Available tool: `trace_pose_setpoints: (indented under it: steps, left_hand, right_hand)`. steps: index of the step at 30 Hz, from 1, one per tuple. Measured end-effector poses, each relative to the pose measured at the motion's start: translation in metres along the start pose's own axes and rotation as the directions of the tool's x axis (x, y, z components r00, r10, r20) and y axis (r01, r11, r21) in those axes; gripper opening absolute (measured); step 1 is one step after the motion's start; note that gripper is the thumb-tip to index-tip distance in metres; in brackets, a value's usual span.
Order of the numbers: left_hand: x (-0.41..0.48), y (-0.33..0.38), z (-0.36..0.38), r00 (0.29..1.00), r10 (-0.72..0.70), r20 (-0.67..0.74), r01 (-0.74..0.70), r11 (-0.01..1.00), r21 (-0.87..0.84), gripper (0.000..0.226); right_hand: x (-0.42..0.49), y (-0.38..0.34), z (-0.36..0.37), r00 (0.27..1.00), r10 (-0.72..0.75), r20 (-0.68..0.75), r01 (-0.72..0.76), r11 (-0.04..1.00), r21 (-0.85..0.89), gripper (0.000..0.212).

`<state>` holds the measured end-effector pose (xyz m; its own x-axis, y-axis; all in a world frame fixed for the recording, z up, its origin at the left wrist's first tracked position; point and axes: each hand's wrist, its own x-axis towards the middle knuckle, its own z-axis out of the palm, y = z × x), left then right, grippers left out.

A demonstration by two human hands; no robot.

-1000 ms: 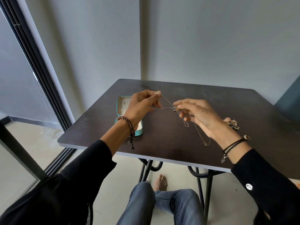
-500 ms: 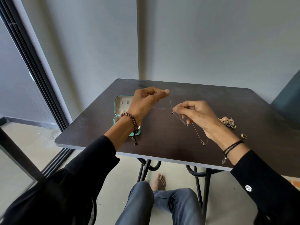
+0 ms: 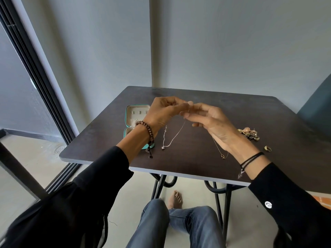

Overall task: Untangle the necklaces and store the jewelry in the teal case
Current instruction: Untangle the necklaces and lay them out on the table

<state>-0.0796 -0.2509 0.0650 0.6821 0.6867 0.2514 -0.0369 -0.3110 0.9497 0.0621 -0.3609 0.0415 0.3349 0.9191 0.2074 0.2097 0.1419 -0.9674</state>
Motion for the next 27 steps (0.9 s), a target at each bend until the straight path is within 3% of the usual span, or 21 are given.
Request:
trace_pose_setpoints:
  steps: [5, 9, 15, 23, 27]
  left_hand:
    - [-0.004, 0.001, -0.007, 1.000, -0.026, -0.002, 0.026, 1.000, 0.013, 0.030]
    - [-0.007, 0.002, -0.015, 0.995, -0.096, 0.024, 0.094, 0.994, 0.062, 0.037]
    - [-0.016, -0.010, -0.024, 0.978, -0.181, 0.103, 0.171, 0.980, 0.103, 0.046]
    - [-0.020, -0.014, -0.029, 0.980, -0.171, 0.102, 0.161, 0.981, 0.106, 0.036]
    - [-0.020, -0.005, -0.026, 0.989, -0.133, 0.067, 0.134, 0.991, -0.010, 0.032]
  right_hand:
    - [0.002, -0.003, 0.004, 1.000, 0.015, -0.006, -0.014, 0.989, 0.148, 0.009]
    - [-0.001, -0.011, 0.003, 0.997, 0.068, -0.044, -0.059, 0.981, 0.187, 0.021]
    - [-0.005, -0.015, -0.002, 0.983, 0.113, -0.143, -0.073, 0.963, 0.260, 0.018]
    - [-0.003, -0.012, -0.016, 0.964, 0.151, -0.219, -0.055, 0.920, 0.388, 0.018]
    - [-0.005, -0.005, -0.015, 0.969, 0.157, -0.190, -0.070, 0.914, 0.399, 0.018]
